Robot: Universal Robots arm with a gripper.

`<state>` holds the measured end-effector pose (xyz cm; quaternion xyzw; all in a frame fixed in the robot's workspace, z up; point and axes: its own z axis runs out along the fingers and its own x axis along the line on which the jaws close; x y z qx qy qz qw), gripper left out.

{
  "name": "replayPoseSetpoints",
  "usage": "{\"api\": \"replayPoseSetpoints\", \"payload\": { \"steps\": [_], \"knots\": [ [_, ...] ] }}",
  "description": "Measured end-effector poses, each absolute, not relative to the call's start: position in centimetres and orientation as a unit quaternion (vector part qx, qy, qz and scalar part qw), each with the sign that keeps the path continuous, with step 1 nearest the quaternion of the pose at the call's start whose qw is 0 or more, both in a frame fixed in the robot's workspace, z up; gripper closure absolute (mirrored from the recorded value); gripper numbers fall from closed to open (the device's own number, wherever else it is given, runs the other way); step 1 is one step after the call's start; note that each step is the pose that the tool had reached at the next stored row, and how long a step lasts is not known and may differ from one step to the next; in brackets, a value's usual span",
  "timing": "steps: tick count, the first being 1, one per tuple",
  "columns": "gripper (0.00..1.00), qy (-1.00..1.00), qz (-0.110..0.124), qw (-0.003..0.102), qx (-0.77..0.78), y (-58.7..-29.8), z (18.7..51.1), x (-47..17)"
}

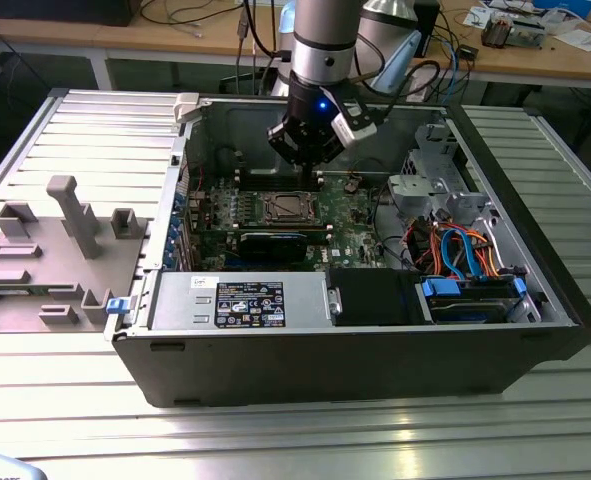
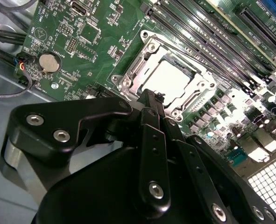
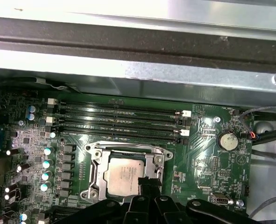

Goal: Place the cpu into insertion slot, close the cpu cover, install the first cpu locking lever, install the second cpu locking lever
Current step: 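Install the first cpu locking lever, then install the second cpu locking lever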

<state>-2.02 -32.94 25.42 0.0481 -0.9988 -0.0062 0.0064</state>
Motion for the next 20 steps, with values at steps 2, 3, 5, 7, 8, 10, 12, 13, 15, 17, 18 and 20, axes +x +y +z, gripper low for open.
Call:
{"api": "replayPoseSetpoints", "payload": {
  "steps": [2, 3, 5, 7, 8, 10, 12, 13, 15, 17, 18, 20],
  "knots": [
    [0.89, -0.999, -0.006, 0.006, 0.048, -33.1, 25.5, -2.0],
    [0.89, -0.999, -0.006, 0.006, 0.048, -33.7, 25.4, -2.0],
    [0.89, -0.999, -0.006, 0.006, 0.047, -35.4, 25.4, -2.0],
    [0.89, -0.999, -0.007, 0.006, 0.044, -35.9, 25.4, -2.0],
    [0.89, -0.999, -0.007, 0.006, 0.041, -36.0, 25.4, -2.0],
    [0.89, -0.999, -0.007, 0.006, 0.037, -36.1, 25.4, -2.0],
    [0.89, -0.999, -0.008, 0.006, 0.032, -36.3, 25.4, -2.0],
    [0.89, -0.999, -0.01, 0.006, 0.031, -36.4, 25.4, -2.0],
    [0.89, -0.999, -0.02, 0.006, 0.03, -37.0, 25.4, -2.0],
    [0.89, -0.999, -0.034, 0.005, 0.03, -37.3, 25.3, -2.0],
    [0.89, -0.999, -0.039, 0.005, 0.03, -37.4, 25.4, -2.0],
    [0.89, -0.998, -0.056, 0.005, 0.03, -37.7, 25.3, -2.0]
  ]
}}
